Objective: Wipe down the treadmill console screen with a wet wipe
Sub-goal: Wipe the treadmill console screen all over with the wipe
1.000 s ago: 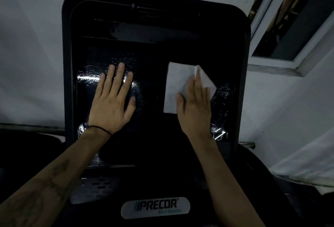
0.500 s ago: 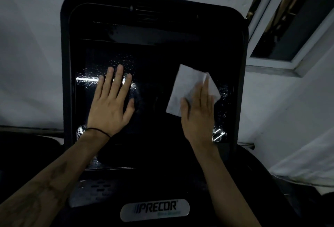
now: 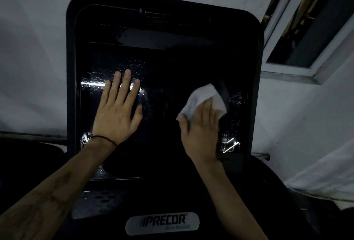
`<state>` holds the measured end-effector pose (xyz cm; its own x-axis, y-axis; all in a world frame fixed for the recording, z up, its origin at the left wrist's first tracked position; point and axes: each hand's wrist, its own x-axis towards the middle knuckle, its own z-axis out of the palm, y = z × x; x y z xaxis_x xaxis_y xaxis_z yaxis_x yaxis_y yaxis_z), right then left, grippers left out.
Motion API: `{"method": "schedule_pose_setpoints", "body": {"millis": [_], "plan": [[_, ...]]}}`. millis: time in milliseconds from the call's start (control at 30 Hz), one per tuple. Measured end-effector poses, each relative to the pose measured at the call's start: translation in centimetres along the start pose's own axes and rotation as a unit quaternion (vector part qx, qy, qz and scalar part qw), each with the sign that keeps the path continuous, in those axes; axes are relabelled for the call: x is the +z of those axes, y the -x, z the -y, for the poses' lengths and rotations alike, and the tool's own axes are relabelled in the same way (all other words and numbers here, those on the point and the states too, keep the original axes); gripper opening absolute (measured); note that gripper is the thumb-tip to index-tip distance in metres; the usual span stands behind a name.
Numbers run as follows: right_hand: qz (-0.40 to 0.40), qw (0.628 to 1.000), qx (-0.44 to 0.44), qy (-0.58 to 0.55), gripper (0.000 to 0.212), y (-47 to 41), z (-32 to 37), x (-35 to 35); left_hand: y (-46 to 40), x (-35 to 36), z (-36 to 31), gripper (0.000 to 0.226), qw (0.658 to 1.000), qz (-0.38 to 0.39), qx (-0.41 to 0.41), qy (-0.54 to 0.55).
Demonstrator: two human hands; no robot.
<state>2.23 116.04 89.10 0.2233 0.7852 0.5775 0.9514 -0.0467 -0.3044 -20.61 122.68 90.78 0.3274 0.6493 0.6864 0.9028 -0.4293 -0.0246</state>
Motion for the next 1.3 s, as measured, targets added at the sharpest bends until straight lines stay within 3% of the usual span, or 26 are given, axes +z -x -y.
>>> {"method": "schedule_pose_setpoints", "body": {"millis": [133, 233, 333, 500, 633, 733, 933, 1100, 1167, 1300], "plan": [[-0.016, 0.998, -0.062, 0.01, 0.074, -4.2, -0.7, -1.0, 0.1, -0.1, 0.0, 0.067, 1.0, -0.001, 0.003, 0.003], [-0.036, 0.999, 0.009, 0.005, 0.075, -2.7, -1.8, -1.3, 0.1, -0.1, -0.1, 0.066, 1.0, 0.0, 0.002, 0.004], [-0.002, 0.999, 0.035, -0.024, 0.08, 1.2, 0.1, -0.5, 0.1, 0.0, -0.2, 0.066, 1.0, 0.0, 0.001, -0.004], [-0.011, 0.998, -0.059, -0.022, 0.073, -3.9, 1.0, -0.9, 0.1, -0.2, -0.1, 0.066, 1.0, -0.002, 0.004, 0.005], [-0.049, 0.999, 0.021, 0.0, 0.071, -4.0, -1.4, -1.4, 0.1, -0.2, -0.2, 0.066, 1.0, -0.004, 0.003, 0.006], [-0.019, 0.998, 0.047, -0.022, 0.075, 0.2, 0.1, -0.3, 0.1, -0.1, -0.2, 0.066, 1.0, -0.008, 0.0, -0.002], [-0.017, 0.998, -0.054, -0.033, 0.07, -6.2, 1.5, -1.5, 0.1, -0.2, -0.2, 0.066, 1.0, -0.006, 0.002, 0.011], [-0.057, 0.998, 0.034, -0.017, 0.071, -5.2, -1.5, -1.5, 0.1, -0.2, -0.2, 0.066, 1.0, -0.005, 0.003, 0.004], [-0.028, 0.998, 0.057, -0.027, 0.074, -2.1, -0.3, -0.6, 0.1, 0.0, -0.2, 0.067, 1.0, -0.003, 0.0, 0.001], [-0.021, 0.999, -0.019, -0.041, 0.076, -3.6, 2.3, -0.3, 0.1, -0.1, -0.1, 0.066, 1.0, -0.008, 0.005, 0.004]]}}
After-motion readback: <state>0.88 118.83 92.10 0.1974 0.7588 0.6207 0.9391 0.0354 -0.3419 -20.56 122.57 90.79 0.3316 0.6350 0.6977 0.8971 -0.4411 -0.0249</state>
